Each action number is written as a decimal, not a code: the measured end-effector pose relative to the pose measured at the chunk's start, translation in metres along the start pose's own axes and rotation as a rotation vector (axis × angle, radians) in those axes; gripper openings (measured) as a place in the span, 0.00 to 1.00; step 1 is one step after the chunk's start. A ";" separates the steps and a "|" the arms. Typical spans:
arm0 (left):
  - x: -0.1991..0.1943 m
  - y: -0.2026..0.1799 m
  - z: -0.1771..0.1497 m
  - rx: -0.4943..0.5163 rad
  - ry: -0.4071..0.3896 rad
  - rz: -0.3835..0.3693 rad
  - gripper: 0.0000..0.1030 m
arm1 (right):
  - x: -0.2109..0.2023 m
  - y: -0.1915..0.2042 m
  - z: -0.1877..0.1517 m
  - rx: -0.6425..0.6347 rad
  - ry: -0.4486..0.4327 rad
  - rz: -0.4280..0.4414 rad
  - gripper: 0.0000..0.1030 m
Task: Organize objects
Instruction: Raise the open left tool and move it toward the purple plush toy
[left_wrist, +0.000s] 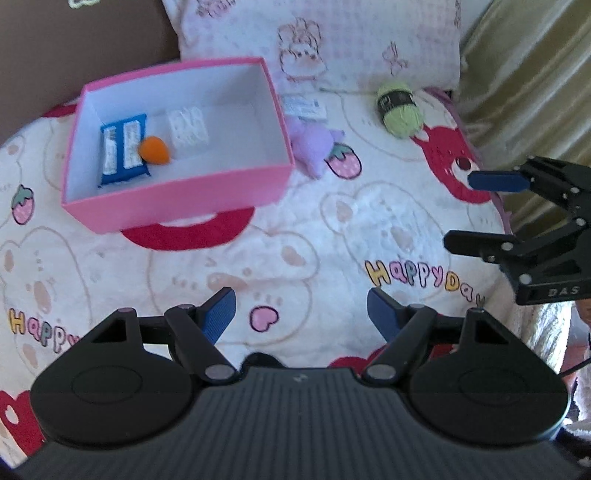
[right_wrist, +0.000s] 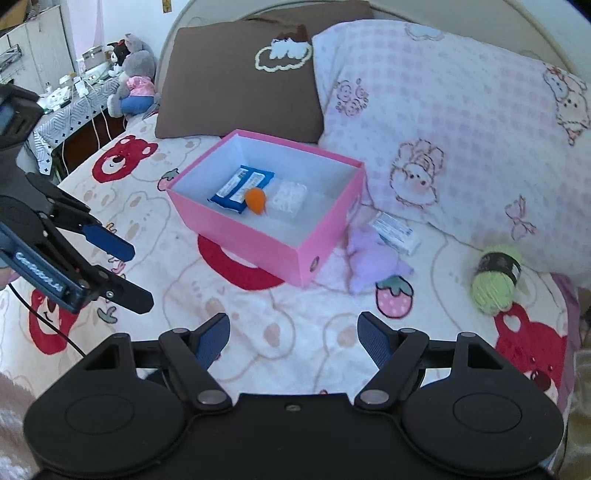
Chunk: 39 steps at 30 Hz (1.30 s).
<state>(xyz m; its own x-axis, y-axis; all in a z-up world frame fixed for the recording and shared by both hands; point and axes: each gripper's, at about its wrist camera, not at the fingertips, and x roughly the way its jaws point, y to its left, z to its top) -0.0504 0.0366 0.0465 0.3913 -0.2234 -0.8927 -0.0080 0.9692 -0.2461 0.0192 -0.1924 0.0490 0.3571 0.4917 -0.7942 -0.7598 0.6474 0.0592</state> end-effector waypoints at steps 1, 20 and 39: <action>0.004 -0.002 0.000 -0.001 0.004 -0.003 0.75 | -0.001 -0.003 -0.004 0.005 0.004 -0.002 0.78; 0.075 -0.049 0.035 0.077 -0.124 0.018 0.75 | 0.042 -0.070 -0.047 0.083 -0.059 -0.033 0.78; 0.171 -0.086 0.046 0.041 -0.204 0.092 0.66 | 0.099 -0.166 -0.025 0.225 -0.121 0.126 0.78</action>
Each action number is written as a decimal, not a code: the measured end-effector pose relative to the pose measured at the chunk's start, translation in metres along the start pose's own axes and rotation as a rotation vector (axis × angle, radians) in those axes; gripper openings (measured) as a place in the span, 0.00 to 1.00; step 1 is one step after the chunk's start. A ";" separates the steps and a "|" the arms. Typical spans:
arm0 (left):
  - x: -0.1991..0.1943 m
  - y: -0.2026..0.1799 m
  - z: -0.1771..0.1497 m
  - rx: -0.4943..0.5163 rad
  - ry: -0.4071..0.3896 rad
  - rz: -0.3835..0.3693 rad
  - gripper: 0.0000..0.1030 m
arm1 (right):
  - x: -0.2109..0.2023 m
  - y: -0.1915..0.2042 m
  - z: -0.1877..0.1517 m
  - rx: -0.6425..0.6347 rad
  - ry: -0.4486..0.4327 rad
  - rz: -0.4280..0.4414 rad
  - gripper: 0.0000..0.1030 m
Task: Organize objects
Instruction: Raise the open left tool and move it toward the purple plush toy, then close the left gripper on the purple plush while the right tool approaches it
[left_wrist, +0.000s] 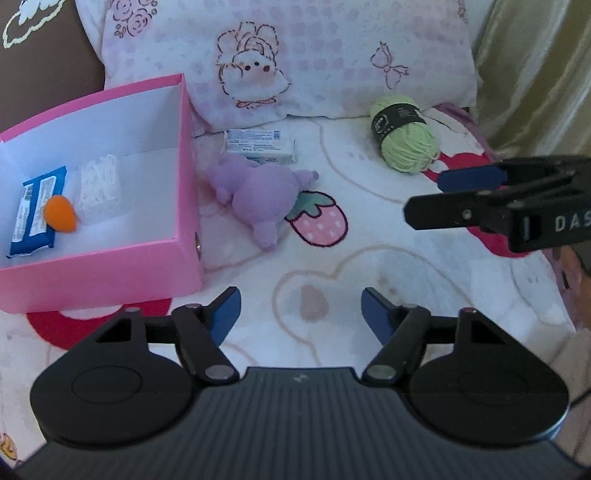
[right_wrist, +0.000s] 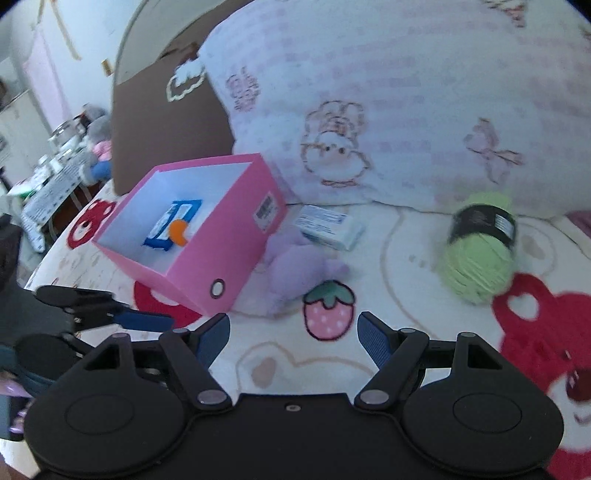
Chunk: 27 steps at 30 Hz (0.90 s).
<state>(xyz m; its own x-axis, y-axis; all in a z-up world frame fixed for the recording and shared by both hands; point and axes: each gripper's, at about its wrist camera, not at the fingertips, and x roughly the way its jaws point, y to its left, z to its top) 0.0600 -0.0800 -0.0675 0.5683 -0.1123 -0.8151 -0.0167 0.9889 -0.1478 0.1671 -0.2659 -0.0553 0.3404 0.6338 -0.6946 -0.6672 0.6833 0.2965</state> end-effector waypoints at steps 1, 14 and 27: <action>0.006 -0.001 0.000 -0.008 -0.008 0.007 0.64 | 0.004 -0.002 0.003 -0.004 0.007 0.016 0.78; 0.080 0.000 -0.002 -0.063 -0.172 0.153 0.52 | 0.092 -0.054 0.041 0.058 0.050 0.148 0.78; 0.105 -0.002 0.004 -0.052 -0.203 0.217 0.51 | 0.135 -0.072 0.025 0.120 -0.001 0.206 0.78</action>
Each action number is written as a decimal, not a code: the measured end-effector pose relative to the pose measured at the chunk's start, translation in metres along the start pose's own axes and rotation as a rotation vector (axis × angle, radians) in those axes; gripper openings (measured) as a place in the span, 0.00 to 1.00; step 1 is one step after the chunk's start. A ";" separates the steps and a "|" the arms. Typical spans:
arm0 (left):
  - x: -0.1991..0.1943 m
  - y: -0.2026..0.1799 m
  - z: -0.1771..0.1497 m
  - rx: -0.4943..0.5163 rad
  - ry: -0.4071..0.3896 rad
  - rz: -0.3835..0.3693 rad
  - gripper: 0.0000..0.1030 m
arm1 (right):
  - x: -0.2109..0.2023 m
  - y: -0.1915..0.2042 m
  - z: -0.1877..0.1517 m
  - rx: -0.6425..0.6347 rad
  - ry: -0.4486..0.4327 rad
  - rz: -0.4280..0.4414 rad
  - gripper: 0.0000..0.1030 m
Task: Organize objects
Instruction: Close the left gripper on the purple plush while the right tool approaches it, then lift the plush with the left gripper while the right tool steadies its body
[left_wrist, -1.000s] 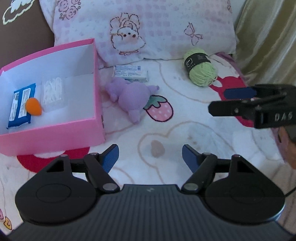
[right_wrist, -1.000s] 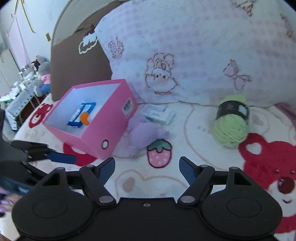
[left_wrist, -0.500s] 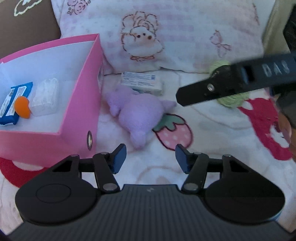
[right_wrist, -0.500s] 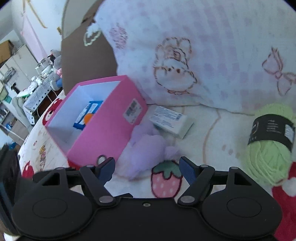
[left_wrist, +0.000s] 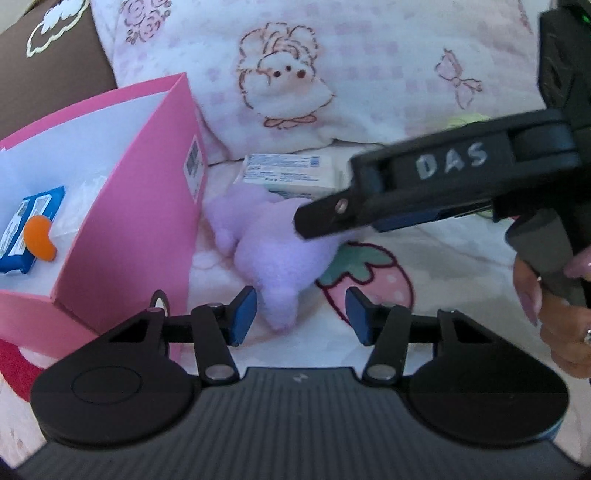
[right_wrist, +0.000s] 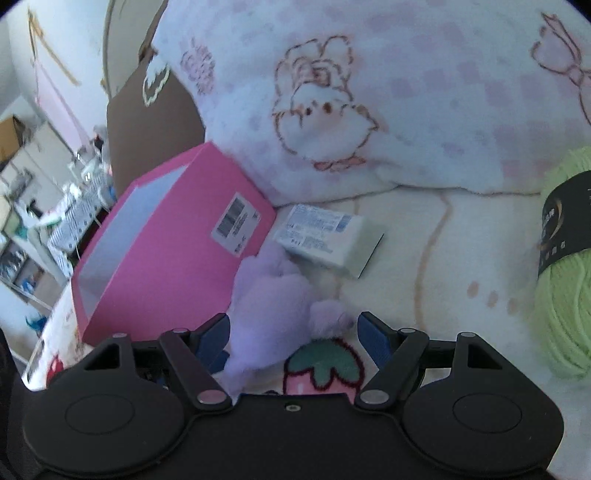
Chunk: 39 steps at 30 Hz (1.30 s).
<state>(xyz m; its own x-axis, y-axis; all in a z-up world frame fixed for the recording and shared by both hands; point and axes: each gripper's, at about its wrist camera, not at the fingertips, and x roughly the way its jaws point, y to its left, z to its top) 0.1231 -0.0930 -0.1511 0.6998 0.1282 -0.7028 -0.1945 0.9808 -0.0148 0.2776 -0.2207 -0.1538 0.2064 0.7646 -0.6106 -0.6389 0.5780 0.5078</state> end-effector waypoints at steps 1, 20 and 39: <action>0.002 0.001 0.000 0.000 0.002 0.008 0.51 | 0.001 -0.003 0.000 0.007 -0.009 0.005 0.78; 0.020 0.014 0.014 -0.002 0.013 0.019 0.32 | 0.010 -0.009 -0.007 0.015 0.005 0.089 0.27; -0.028 0.000 -0.004 0.011 0.105 -0.169 0.25 | -0.044 -0.002 -0.043 0.202 0.112 0.032 0.24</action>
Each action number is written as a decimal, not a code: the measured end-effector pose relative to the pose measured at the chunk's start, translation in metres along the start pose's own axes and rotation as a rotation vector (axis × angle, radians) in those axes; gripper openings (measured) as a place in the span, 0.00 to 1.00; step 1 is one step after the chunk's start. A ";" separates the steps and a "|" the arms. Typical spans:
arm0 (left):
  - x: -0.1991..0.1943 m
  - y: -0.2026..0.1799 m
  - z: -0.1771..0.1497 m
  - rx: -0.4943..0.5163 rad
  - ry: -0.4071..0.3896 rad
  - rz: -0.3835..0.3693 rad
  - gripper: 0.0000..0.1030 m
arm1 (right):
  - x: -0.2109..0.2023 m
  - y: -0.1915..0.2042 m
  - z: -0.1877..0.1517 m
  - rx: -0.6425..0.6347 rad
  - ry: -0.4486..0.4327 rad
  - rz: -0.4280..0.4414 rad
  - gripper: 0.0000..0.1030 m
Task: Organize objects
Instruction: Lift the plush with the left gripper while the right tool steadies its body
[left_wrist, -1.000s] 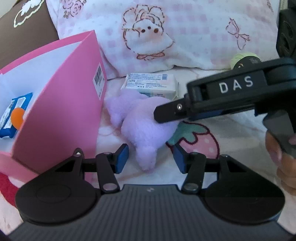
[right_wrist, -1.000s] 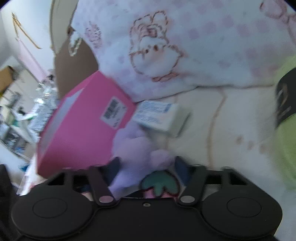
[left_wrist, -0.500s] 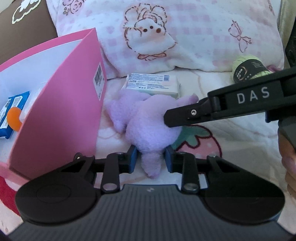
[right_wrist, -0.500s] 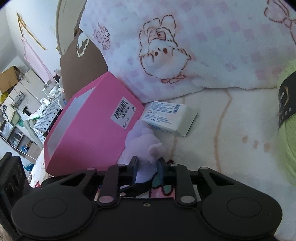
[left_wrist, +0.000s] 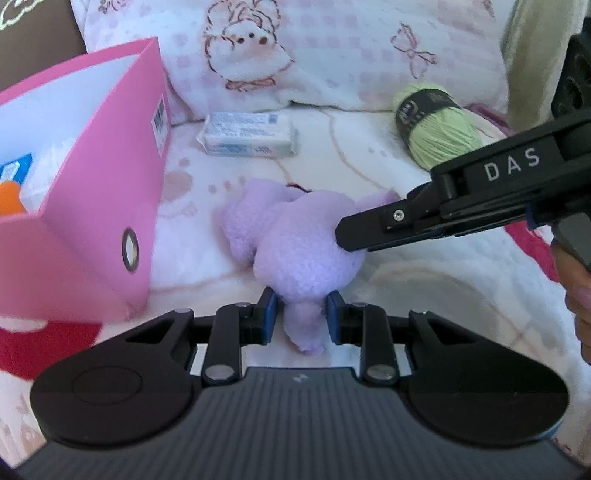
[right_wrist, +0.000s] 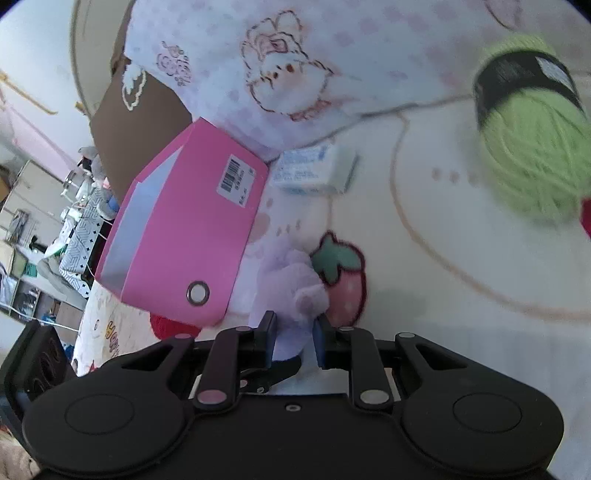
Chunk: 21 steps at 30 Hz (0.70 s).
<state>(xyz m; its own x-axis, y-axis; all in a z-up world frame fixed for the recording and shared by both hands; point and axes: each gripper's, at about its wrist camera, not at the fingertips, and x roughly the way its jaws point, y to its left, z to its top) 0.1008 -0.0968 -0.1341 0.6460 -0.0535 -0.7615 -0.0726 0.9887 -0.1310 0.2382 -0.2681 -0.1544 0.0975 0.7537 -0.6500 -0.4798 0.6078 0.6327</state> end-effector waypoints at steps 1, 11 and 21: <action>-0.002 0.000 -0.001 -0.004 0.010 -0.011 0.25 | -0.001 0.002 -0.004 0.004 0.003 -0.008 0.24; -0.016 0.010 -0.010 -0.076 0.097 -0.149 0.26 | -0.018 0.029 -0.045 -0.262 0.006 -0.336 0.28; -0.026 0.045 0.011 -0.248 0.079 -0.183 0.28 | -0.035 0.057 -0.057 -0.564 -0.111 -0.249 0.56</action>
<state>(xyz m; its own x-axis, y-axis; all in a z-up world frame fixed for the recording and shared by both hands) 0.0892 -0.0492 -0.1128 0.6053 -0.2480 -0.7564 -0.1498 0.8977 -0.4143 0.1576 -0.2740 -0.1190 0.3408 0.6463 -0.6828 -0.8145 0.5657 0.1289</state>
